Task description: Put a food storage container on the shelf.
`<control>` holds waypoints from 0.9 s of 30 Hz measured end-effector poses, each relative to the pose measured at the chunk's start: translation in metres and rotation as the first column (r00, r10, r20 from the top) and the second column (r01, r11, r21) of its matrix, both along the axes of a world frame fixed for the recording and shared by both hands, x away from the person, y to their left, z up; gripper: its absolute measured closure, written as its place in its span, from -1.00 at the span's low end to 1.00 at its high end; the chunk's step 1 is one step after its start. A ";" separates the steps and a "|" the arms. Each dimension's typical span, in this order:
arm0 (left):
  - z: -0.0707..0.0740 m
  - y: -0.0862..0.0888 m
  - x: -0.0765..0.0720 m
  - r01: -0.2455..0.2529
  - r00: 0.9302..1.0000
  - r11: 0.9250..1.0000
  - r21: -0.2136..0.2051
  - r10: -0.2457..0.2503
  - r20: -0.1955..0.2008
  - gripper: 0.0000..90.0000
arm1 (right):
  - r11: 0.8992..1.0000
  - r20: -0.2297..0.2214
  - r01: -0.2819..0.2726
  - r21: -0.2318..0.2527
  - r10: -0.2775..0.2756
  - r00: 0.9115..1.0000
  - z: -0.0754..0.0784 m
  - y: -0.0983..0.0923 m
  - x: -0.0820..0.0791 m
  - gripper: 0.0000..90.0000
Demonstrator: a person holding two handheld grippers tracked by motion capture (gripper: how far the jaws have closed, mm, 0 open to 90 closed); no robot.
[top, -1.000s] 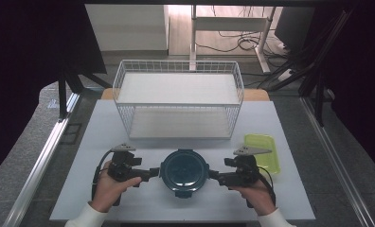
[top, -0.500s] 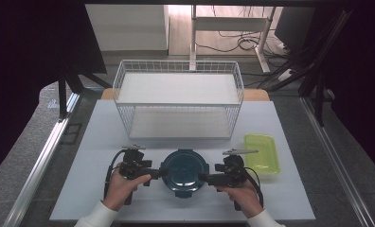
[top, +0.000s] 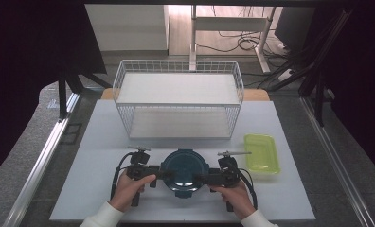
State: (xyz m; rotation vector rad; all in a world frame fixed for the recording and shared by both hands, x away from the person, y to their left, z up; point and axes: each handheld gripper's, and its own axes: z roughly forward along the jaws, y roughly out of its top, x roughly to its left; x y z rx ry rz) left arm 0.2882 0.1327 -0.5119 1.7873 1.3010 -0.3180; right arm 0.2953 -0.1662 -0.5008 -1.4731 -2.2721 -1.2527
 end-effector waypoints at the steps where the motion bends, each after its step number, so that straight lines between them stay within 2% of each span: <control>1: -0.001 0.000 0.000 0.002 1.000 1.000 -0.004 -0.002 -0.004 -0.80 | 1.000 -0.003 0.001 -0.003 -0.001 1.000 -0.001 0.001 0.000 -0.83; 5: -0.006 -0.004 0.001 0.015 0.999 0.999 -0.028 -0.016 -0.028 -0.77 | 1.000 -0.026 0.010 0.014 -0.009 1.000 -0.004 0.001 0.001 -0.82; 7: -0.006 -0.005 0.001 0.020 0.999 1.000 -0.023 -0.020 -0.030 -0.71 | 1.000 -0.033 0.008 0.029 -0.007 0.999 -0.007 0.001 0.002 -0.78; 9: -0.006 -0.006 0.000 0.029 0.999 0.999 -0.039 -0.030 -0.039 -0.63 | 0.999 -0.049 0.009 0.046 -0.006 0.999 -0.008 0.002 0.001 -0.75; 11: -0.007 -0.006 0.000 0.024 0.999 0.999 -0.042 -0.026 -0.042 -0.62 | 0.998 -0.060 0.002 0.060 0.001 0.998 -0.009 0.003 0.000 -0.71; 13: -0.008 -0.004 0.000 0.003 0.998 0.998 -0.065 -0.007 -0.061 -0.56 | 0.998 -0.070 0.008 0.060 -0.004 0.998 -0.009 0.003 0.000 -0.67; 15: -0.009 -0.001 0.000 -0.011 0.997 0.996 -0.087 0.003 -0.083 -0.49 | 0.996 -0.110 0.018 0.090 -0.008 0.994 -0.011 0.001 0.002 -0.62; 22: -0.005 -0.001 -0.006 -0.043 0.996 0.996 -0.084 0.036 -0.080 -0.41 | 0.989 -0.153 0.060 0.137 -0.039 0.987 -0.010 -0.006 0.003 -0.44; 27: 0.002 -0.002 -0.014 -0.064 0.997 0.995 -0.073 0.060 -0.051 -0.32 | 0.986 -0.142 0.077 0.146 -0.057 0.988 -0.007 -0.009 0.000 -0.35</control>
